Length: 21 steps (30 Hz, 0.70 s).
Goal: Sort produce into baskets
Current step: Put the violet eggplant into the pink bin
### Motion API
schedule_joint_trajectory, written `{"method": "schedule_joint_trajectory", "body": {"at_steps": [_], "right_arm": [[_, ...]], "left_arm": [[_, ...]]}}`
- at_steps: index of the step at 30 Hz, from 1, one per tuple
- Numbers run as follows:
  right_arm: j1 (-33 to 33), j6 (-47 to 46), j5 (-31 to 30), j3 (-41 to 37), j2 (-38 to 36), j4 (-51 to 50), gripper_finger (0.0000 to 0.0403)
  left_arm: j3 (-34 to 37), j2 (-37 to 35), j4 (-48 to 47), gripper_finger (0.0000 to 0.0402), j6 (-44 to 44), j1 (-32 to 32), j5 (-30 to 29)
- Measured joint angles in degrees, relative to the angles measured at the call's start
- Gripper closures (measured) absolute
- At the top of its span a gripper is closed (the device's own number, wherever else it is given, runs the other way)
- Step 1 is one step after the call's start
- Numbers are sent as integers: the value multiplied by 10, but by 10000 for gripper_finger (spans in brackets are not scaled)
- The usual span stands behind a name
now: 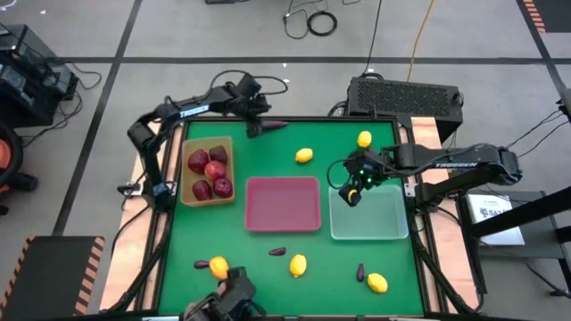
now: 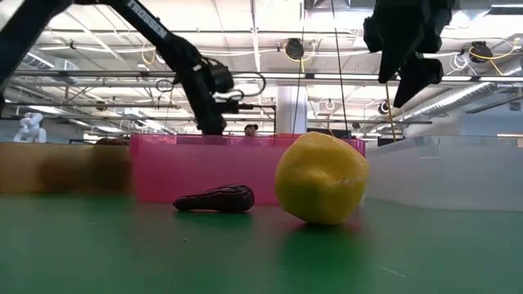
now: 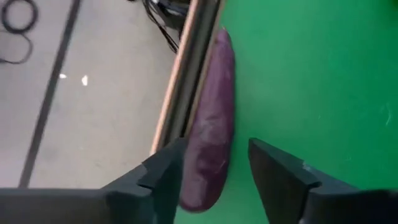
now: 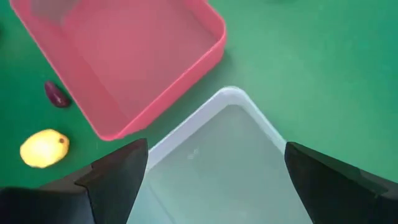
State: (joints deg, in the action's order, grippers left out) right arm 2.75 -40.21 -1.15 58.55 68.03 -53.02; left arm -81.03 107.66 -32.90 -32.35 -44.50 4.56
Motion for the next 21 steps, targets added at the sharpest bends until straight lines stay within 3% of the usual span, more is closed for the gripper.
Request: {"method": "schedule_joint_trajectory", "body": {"at_steps": [8, 21], "right_arm": [[-15, -12, 0, 0, 0, 6, 35], [-15, -8, 0, -1, 0, 18, 35]], "left_arm": [[0, 29, 10, 151, -39, 0, 5], [0, 94, 2, 148, -26, -11, -42]]}}
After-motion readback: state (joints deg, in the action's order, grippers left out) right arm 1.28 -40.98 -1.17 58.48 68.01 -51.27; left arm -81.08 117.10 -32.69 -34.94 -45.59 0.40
